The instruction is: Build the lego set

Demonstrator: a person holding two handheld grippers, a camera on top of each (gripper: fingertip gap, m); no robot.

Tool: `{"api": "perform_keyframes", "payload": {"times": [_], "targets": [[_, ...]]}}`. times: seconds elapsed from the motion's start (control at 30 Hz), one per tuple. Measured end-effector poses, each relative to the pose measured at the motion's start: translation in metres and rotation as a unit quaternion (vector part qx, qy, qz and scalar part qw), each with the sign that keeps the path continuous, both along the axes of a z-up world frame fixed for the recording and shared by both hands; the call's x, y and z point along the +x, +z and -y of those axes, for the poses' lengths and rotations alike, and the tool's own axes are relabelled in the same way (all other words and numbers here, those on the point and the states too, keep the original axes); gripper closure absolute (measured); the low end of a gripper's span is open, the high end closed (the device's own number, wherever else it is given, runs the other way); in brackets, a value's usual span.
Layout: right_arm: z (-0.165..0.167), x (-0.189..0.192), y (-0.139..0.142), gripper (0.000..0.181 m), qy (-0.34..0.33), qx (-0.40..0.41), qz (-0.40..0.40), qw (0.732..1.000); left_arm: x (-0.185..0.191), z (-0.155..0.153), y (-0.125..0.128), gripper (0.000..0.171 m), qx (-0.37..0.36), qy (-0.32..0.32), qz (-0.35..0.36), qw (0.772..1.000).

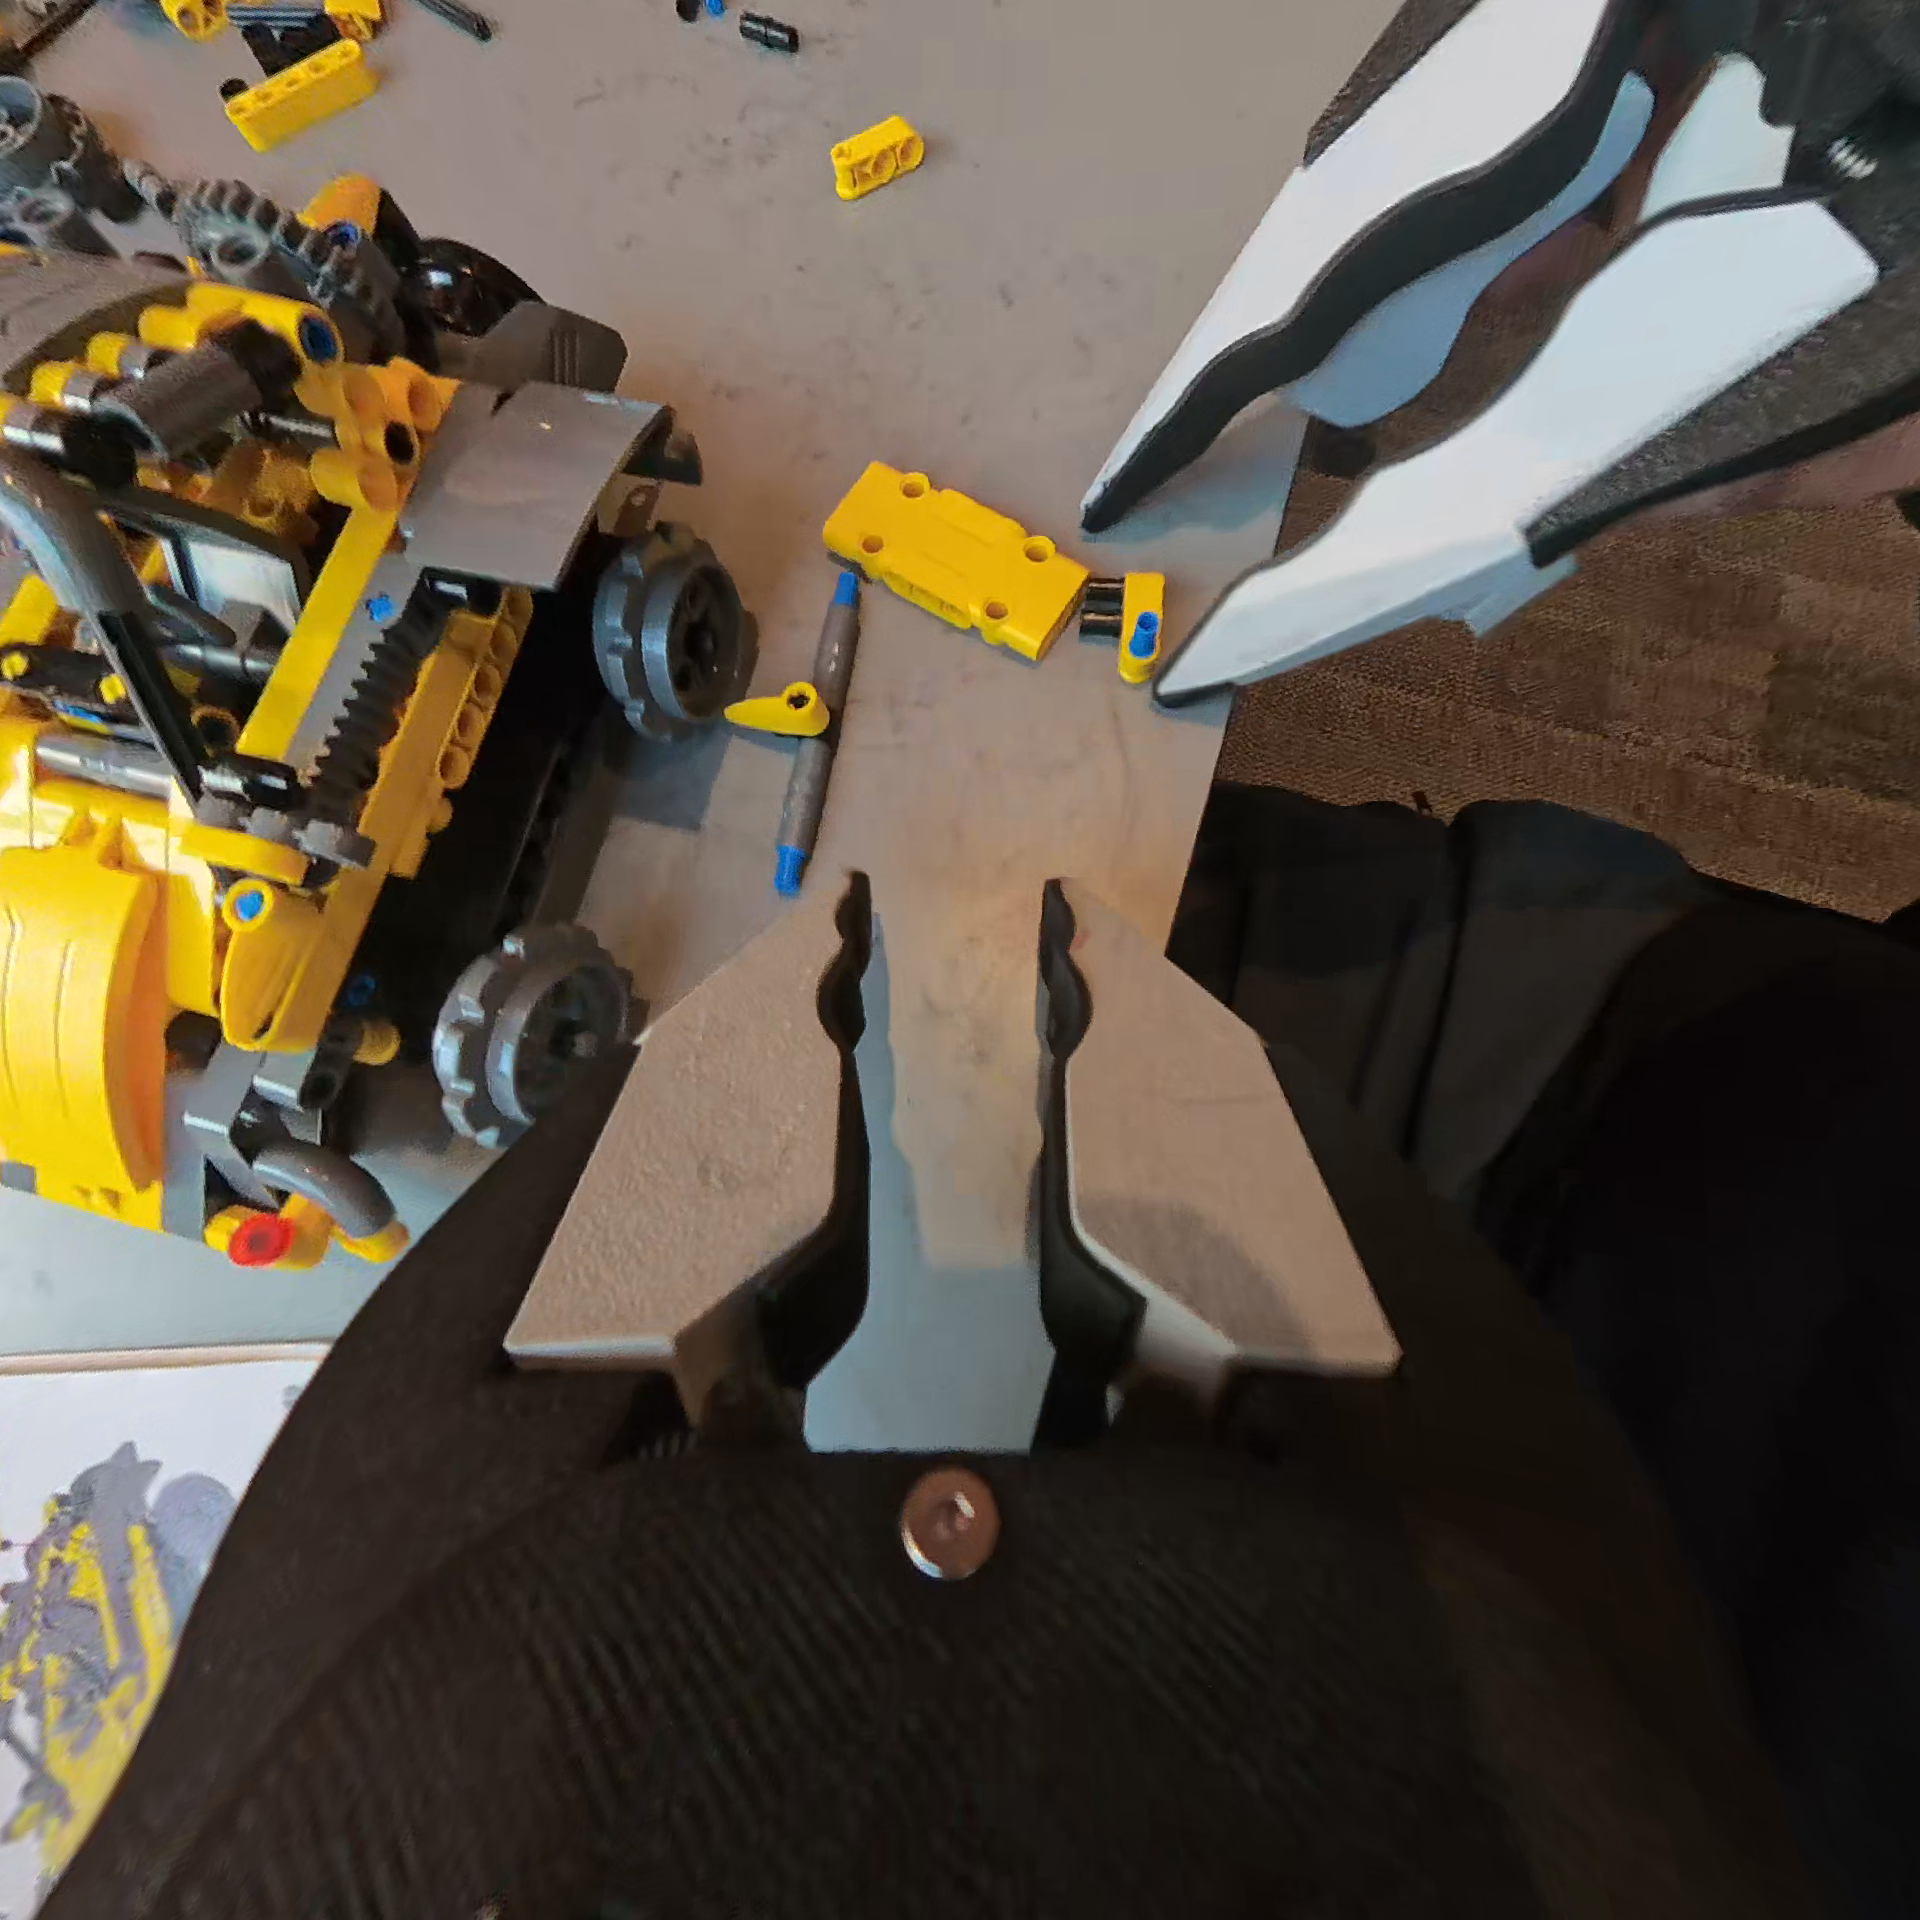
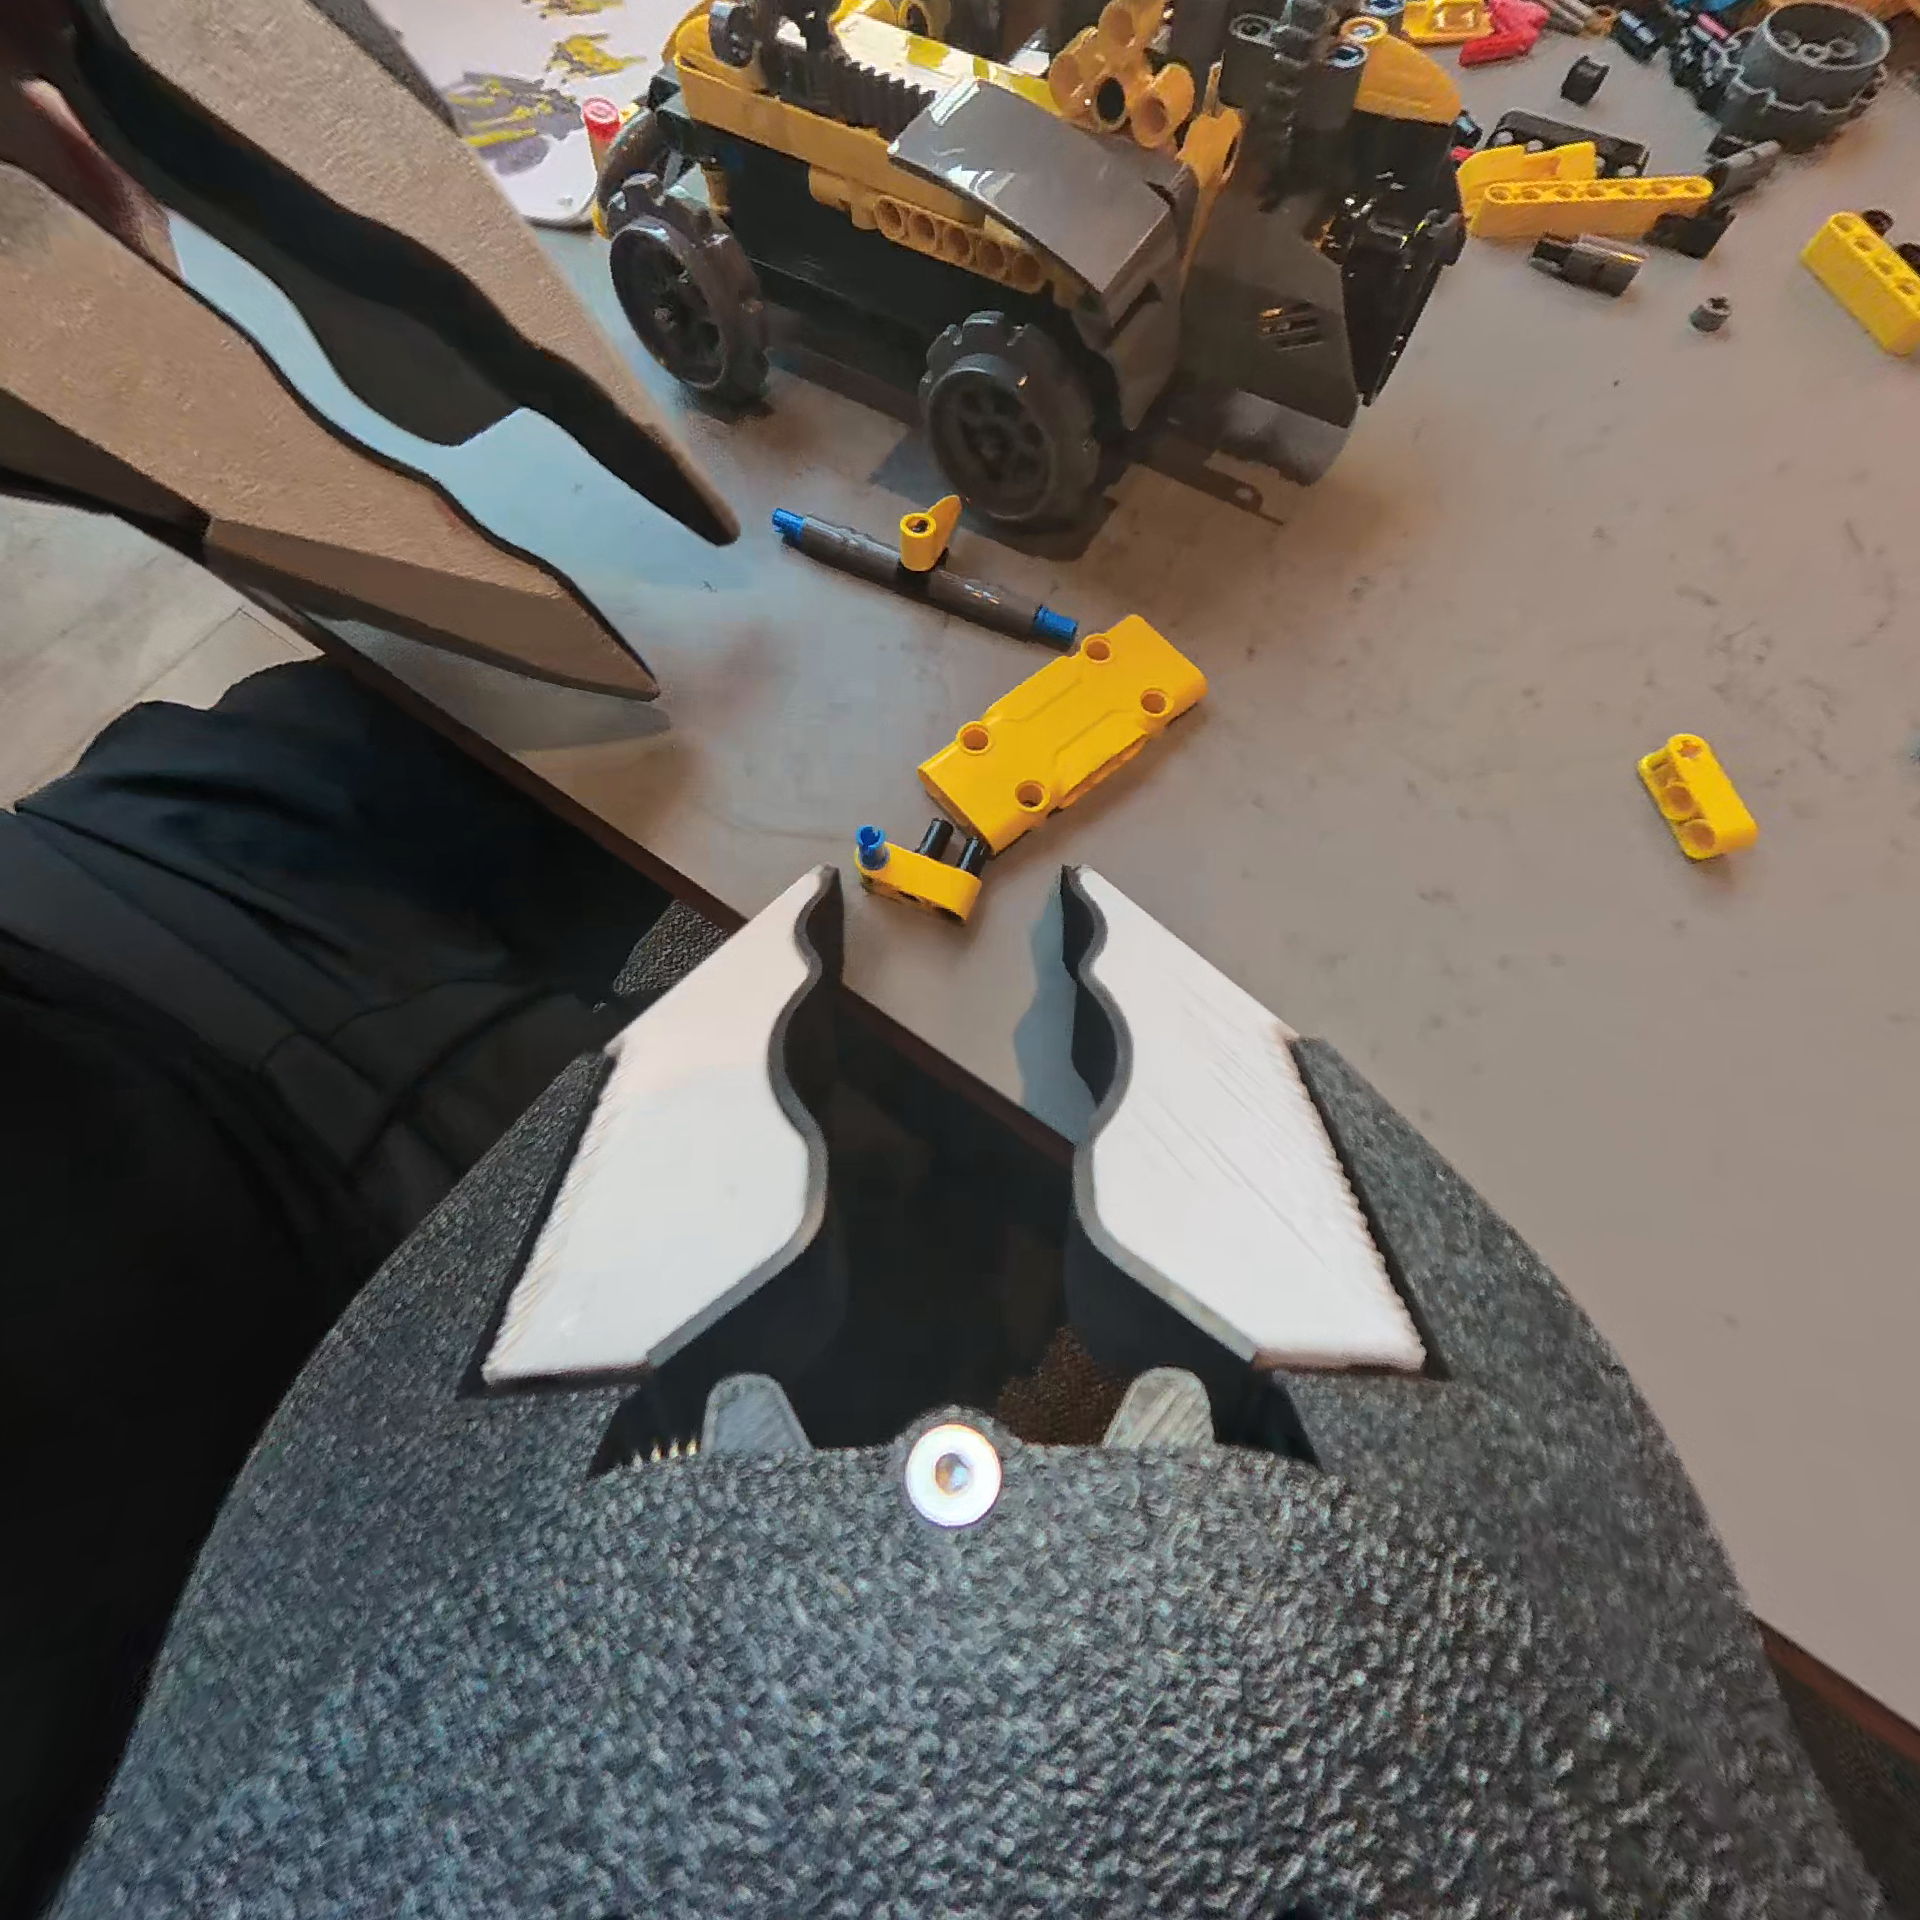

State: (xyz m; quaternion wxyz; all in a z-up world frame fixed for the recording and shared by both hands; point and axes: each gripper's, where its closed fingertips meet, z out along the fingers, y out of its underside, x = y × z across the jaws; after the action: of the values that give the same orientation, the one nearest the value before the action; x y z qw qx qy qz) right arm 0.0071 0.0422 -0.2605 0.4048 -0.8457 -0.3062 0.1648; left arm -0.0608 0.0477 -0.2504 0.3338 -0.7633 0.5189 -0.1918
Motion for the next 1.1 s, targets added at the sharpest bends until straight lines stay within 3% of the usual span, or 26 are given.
{"api": "perform_keyframes", "payload": {"times": [0.27, 0.7, 1.1], "targets": [[0.0, -0.001, 0.0, 0.157, 0.003, -0.005, 0.005, 1.0, -0.007, 0.01, -0.008, 0.144, 0.007, -0.007, 0.009, 1.0], [-0.015, 0.036, -0.001, 0.157, -0.005, -0.021, 0.014, 1.0, -0.004, 0.012, -0.01, 0.145, -0.019, -0.007, 0.027, 0.999], [-0.016, 0.041, 0.0, 0.158, 0.014, -0.025, -0.01, 1.0, 0.004, 0.015, -0.01, 0.145, -0.027, -0.015, 0.037, 0.999]]}}
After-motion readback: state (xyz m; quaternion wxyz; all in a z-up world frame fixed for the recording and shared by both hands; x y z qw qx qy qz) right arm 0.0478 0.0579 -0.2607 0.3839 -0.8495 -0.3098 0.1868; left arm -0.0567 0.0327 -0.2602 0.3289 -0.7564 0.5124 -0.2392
